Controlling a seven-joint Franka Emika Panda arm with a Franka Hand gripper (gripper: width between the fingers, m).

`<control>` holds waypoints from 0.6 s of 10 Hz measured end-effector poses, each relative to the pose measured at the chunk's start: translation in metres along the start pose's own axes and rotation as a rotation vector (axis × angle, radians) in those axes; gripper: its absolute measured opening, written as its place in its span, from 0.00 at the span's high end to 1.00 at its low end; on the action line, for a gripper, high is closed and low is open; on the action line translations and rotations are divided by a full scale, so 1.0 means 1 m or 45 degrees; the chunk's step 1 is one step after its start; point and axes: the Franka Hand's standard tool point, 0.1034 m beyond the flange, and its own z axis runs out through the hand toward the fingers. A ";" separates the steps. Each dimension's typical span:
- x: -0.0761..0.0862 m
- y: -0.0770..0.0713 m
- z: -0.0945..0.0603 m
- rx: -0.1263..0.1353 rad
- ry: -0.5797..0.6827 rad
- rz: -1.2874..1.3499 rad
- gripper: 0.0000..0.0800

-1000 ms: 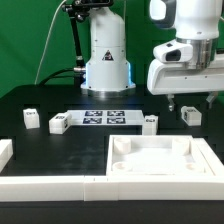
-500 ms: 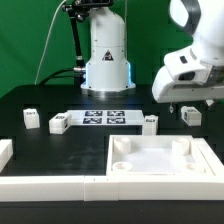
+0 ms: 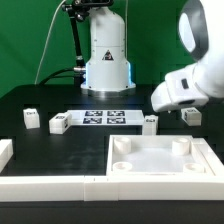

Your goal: Assemble one leg

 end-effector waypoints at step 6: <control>-0.007 -0.013 0.022 -0.025 -0.058 0.081 0.19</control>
Offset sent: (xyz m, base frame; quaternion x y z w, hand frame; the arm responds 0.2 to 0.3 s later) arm -0.0262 0.0113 -0.0118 -0.0071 -0.0171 0.0625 0.9979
